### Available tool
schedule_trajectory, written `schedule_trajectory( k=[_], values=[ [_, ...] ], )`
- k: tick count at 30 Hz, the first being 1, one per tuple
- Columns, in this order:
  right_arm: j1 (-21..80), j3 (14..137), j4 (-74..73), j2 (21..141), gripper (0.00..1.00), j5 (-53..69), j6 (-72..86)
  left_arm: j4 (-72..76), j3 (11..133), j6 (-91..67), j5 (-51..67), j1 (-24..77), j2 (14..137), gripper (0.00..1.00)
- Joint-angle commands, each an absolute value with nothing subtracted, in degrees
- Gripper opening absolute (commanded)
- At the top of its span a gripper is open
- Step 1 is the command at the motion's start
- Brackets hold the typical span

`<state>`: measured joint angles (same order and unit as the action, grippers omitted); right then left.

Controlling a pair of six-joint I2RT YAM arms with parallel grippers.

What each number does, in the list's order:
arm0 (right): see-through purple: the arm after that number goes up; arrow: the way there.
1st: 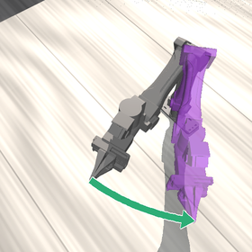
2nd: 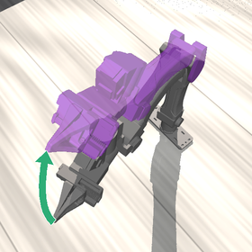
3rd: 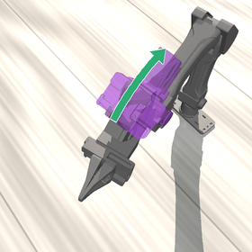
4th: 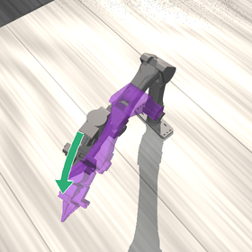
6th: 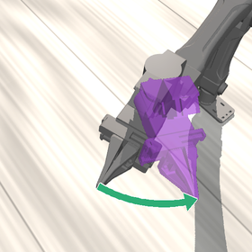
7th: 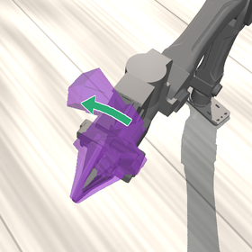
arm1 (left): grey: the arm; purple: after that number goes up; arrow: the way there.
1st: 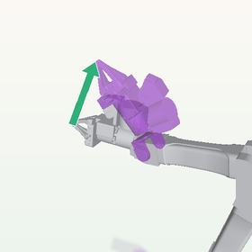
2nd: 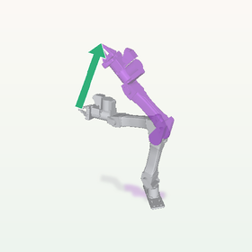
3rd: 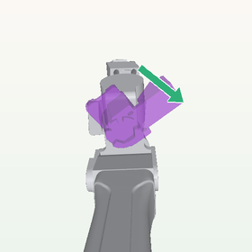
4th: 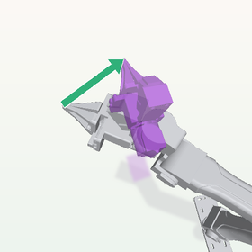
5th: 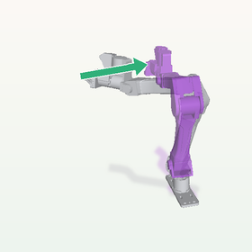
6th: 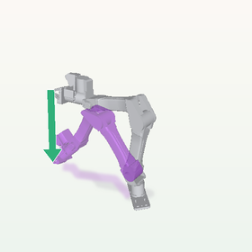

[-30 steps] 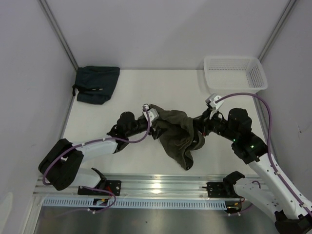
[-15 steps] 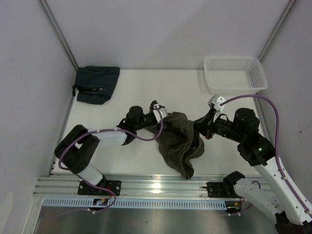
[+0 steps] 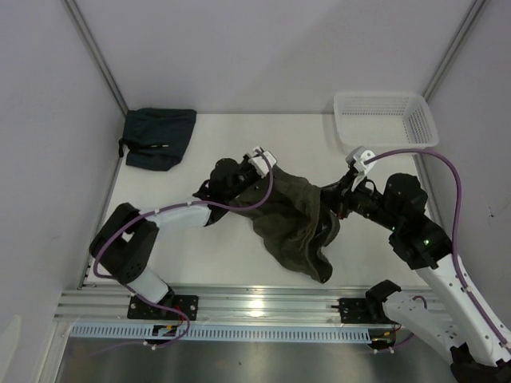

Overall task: Fold and stack the shorts
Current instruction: Flatten the shorts out

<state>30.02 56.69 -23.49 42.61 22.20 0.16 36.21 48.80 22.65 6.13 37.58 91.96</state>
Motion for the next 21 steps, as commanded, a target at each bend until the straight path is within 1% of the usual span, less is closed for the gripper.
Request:
schedule_trajectory(
  k=[1, 3, 4, 7, 9, 12, 15, 17, 19, 20, 21],
  values=[
    [28.92, 60.46, -15.31, 45.86, 0.00, 13.64, 3.68, 28.85, 53.78, 24.51, -4.98, 37.71, 82.45, 0.00],
    [27.78, 61.52, -13.19, 47.89, 0.00, 13.53, 4.65, 23.41, 56.32, 26.36, -8.94, 37.71, 80.25, 0.00],
    [26.12, 62.65, -10.92, 50.16, 0.00, 13.88, 5.96, 21.64, 57.03, 26.80, -13.49, 37.71, 78.33, 0.00],
    [22.52, 65.47, -7.74, 54.74, 0.00, 18.18, 9.47, 15.92, 60.28, 26.02, -19.92, 37.97, 74.55, 0.00],
    [21.62, 66.27, -5.12, 55.63, 0.00, 22.22, 11.07, 12.42, 60.91, 24.97, -21.35, 38.32, 72.26, 0.00],
    [21.62, 66.36, -3.34, 54.06, 0.00, 24.51, 13.09, 10.99, 60.12, 23.56, -24.77, 40.42, 66.99, 0.00],
    [21.62, 67.32, -4.56, 51.16, 0.00, 26.53, 13.97, 7.05, 60.99, 23.82, -26.72, 42.80, 62.50, 0.00],
    [21.71, 69.16, -5.62, 49.75, 0.00, 29.43, 15.28, 0.64, 64.58, 24.69, -24.97, 44.73, 60.48, 0.00],
    [21.80, 70.05, -6.94, 48.70, 0.00, 33.39, 17.13, -6.56, 67.48, 24.26, -25.75, 47.44, 60.21, 0.00],
    [22.06, 70.31, -7.12, 48.08, 0.00, 34.27, 18.10, -13.81, 72.11, 23.65, -25.93, 48.24, 60.12, 0.00],
    [22.67, 70.49, -7.55, 46.51, 0.00, 35.23, 19.67, -17.63, 73.72, 22.95, -25.23, 48.86, 59.86, 0.00]
  ],
)
